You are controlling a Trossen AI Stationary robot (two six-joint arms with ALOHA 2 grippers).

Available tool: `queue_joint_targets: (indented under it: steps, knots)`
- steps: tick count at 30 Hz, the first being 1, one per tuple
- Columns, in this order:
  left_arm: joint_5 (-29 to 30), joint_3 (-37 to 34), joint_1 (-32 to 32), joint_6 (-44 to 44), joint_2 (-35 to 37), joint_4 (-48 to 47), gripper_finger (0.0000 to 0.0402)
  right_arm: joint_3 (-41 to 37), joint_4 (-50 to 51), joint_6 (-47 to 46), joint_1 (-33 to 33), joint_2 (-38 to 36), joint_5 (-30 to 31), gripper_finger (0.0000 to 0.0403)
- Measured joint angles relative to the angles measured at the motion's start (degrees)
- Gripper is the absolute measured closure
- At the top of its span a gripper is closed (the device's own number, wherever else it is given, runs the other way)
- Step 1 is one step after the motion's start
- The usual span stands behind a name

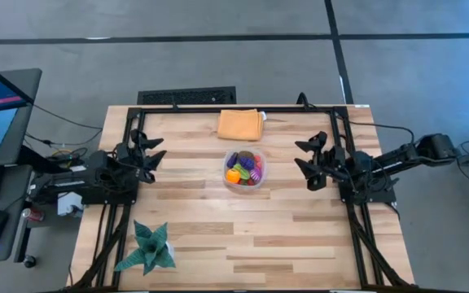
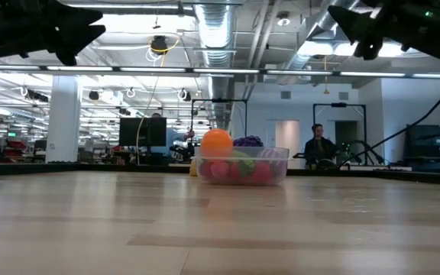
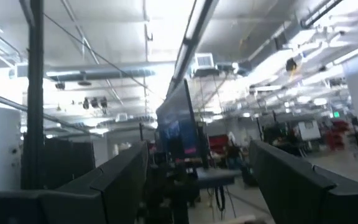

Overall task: Pick and placing Produce into tupperware
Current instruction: Return to Home Position

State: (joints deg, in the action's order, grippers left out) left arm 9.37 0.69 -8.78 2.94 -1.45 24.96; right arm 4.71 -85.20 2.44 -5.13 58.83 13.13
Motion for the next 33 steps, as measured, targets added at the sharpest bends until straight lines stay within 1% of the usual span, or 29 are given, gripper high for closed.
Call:
queue_joint_targets:
  steps: [2,5,8,12,15,17,21,25,27,30,33]
  knots:
    - [-0.4,0.0,0.0,-0.1,0.0,0.6,0.0207,0.0,-1.9,1.0,0.0,0.1,-0.7,0.0097]
    - [-2.6,0.0,0.0,-0.4,0.0,0.3,0.0207,0.0,-4.5,2.6,0.0,1.0,-2.1,0.0097]
    - [-4.4,0.0,0.0,-0.8,0.0,0.3,0.0207,0.0,-4.7,3.2,0.0,1.2,-3.1,0.0097]
    - [-4.6,0.0,0.0,-1.0,0.0,0.5,0.0207,-0.2,-4.7,5.0,0.0,0.3,-3.1,0.0097]
    - [-4.8,0.0,0.0,-1.7,0.0,0.7,0.0207,-2.7,-4.7,6.3,0.0,-4.5,-3.1,0.0097]
    - [-5.9,0.0,0.0,-2.1,0.0,0.7,0.0207,-4.4,-4.4,5.8,-0.3,-8.4,-2.9,0.0097]
    - [-7.2,0.0,0.0,-2.7,0.0,0.0,0.0207,-4.4,-0.5,6.9,-1.3,-14.9,-2.9,0.0097]
    - [-7.1,0.0,0.0,-2.7,0.0,0.0,0.0207,-4.4,3.0,8.3,-1.3,-16.8,-2.8,0.0097]
    - [-7.0,0.0,0.0,-2.7,0.0,0.3,0.0207,-4.4,2.3,10.8,-1.8,-18.3,-2.8,0.0097]
    - [-7.1,0.0,0.0,-2.8,0.0,0.5,0.0207,-4.4,3.3,14.1,-2.1,-21.0,-2.4,0.0097]
    - [-8.0,0.0,0.0,-3.3,0.0,0.5,0.0207,-4.4,7.1,14.7,-1.9,-24.6,-1.4,0.0097]
